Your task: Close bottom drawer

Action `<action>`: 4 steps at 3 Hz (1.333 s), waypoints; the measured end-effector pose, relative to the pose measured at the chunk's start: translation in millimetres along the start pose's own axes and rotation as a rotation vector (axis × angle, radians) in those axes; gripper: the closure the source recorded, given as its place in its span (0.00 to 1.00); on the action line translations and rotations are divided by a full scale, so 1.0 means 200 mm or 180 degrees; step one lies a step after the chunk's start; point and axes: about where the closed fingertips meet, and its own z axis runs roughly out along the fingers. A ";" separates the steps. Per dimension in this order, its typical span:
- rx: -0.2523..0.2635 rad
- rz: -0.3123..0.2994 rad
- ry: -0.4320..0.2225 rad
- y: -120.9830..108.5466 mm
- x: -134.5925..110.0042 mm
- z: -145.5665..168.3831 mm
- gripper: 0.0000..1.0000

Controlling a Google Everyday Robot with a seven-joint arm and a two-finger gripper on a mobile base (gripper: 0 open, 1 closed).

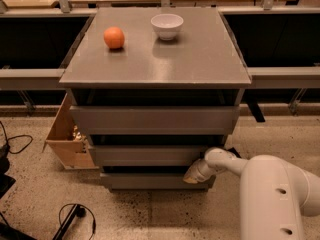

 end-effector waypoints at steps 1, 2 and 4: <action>-0.0079 -0.0012 0.0018 0.07 -0.01 -0.03 1.00; -0.0311 0.0014 0.0169 0.24 -0.02 -0.12 1.00; -0.1377 0.0268 0.0854 0.76 0.00 -0.44 1.00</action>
Offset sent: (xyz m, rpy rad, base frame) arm -0.0946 0.0127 0.0437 -0.0591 0.2002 0.0730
